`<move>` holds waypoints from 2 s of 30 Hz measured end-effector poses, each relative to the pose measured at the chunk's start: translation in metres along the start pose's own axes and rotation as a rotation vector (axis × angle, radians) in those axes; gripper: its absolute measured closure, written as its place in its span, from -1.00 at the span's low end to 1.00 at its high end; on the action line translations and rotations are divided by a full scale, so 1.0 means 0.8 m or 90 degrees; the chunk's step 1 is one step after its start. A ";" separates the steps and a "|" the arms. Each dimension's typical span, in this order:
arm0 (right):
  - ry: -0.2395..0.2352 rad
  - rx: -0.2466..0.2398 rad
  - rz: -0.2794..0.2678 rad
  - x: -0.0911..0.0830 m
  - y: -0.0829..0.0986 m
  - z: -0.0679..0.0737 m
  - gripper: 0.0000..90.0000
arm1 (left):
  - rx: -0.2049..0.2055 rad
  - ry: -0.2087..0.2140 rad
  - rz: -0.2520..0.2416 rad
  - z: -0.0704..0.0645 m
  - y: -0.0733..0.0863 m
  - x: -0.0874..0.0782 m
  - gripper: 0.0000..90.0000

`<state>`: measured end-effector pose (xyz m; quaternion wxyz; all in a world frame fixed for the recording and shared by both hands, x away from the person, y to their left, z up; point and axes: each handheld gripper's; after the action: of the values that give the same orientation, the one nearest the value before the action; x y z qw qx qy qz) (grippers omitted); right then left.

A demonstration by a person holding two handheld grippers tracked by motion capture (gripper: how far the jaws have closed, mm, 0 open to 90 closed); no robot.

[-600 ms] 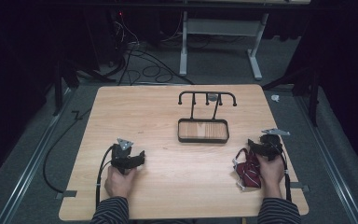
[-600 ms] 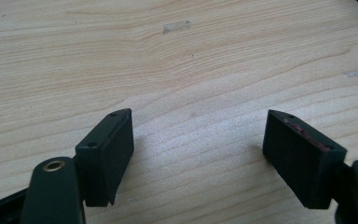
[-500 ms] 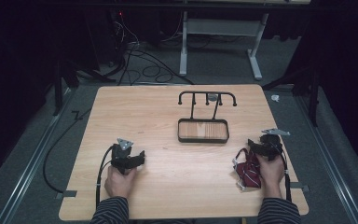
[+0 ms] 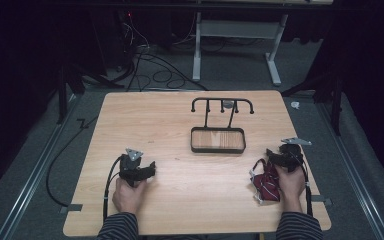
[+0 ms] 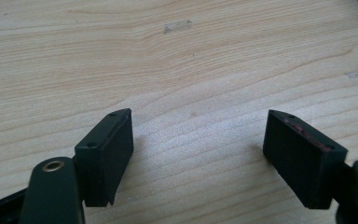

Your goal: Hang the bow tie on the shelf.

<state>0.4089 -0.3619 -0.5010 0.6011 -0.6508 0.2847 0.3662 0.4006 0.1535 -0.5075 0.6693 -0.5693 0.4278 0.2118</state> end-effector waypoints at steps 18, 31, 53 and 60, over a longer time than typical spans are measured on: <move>-0.002 -0.006 0.010 -0.014 0.001 0.000 0.20 | 0.004 0.004 0.002 0.000 0.000 -0.001 -0.46; -0.024 -0.030 -0.039 -0.065 0.015 0.002 0.35 | 0.005 0.007 0.003 0.001 0.001 -0.001 -0.47; -0.061 -0.162 -0.006 -0.073 0.042 0.065 0.34 | 0.006 0.007 0.002 0.001 0.001 -0.001 -0.47; -0.034 -0.216 0.016 -0.059 0.040 0.078 0.27 | 0.006 0.007 0.002 0.001 0.001 -0.001 -0.47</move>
<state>0.3476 -0.3067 -0.4812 0.4855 -0.7294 0.2108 0.4334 0.3997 0.1545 -0.5074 0.6690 -0.5669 0.4335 0.2076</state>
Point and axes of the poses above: each handheld gripper's, and its own axes: x roughly forward along the jaws, y roughly out of its underside, z roughly to its left, and after that the axes turned 12 degrees about z, right-handed
